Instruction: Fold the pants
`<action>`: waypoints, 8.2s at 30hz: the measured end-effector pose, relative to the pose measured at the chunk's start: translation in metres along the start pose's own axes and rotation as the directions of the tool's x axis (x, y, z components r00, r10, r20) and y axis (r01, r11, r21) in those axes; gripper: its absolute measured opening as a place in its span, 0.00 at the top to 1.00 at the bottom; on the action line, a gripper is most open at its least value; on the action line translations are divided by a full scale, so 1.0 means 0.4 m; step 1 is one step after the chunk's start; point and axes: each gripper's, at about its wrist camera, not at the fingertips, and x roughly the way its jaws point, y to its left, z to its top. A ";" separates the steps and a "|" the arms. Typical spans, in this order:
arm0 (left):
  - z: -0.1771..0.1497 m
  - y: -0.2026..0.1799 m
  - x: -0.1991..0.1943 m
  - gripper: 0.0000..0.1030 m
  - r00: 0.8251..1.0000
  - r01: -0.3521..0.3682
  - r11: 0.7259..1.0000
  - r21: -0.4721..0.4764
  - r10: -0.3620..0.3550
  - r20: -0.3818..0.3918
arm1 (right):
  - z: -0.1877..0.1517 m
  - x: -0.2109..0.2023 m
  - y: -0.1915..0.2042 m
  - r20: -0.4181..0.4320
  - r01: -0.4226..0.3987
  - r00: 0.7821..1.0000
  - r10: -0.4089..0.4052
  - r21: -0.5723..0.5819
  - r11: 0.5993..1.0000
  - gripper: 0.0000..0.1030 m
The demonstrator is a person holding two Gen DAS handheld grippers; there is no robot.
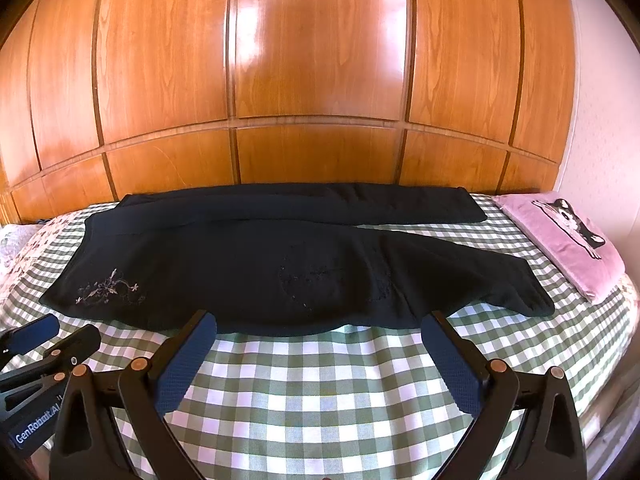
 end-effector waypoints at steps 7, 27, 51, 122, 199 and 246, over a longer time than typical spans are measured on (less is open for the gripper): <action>0.000 0.001 -0.001 0.45 1.000 -0.005 1.000 0.001 0.005 -0.001 | -0.001 0.002 0.000 0.001 0.003 1.000 -0.003 -0.002 1.000 0.00; 0.000 0.007 0.009 0.45 1.000 -0.014 1.000 -0.001 0.014 -0.013 | -0.002 0.007 0.003 0.000 0.001 1.000 -0.001 -0.005 1.000 0.00; -0.013 0.149 0.098 0.45 0.976 0.154 0.953 -0.263 -0.189 -0.112 | 0.007 0.064 -0.079 -0.009 -0.182 0.983 0.184 0.091 0.979 0.00; -0.008 0.660 0.230 0.94 0.966 0.254 0.685 -0.683 -0.209 0.150 | -0.117 0.284 -0.609 0.103 -0.255 0.962 0.253 0.670 0.697 0.91; 0.349 0.752 0.425 0.63 1.000 -0.016 0.877 -0.481 0.007 -0.020 | -0.025 0.429 -0.154 -0.179 -0.112 0.976 0.123 0.070 0.991 0.54; -0.160 0.731 0.196 0.93 0.939 0.319 0.628 -0.710 -0.109 0.325 | 0.134 0.420 -0.020 -0.207 -0.211 0.955 0.212 0.027 0.977 0.47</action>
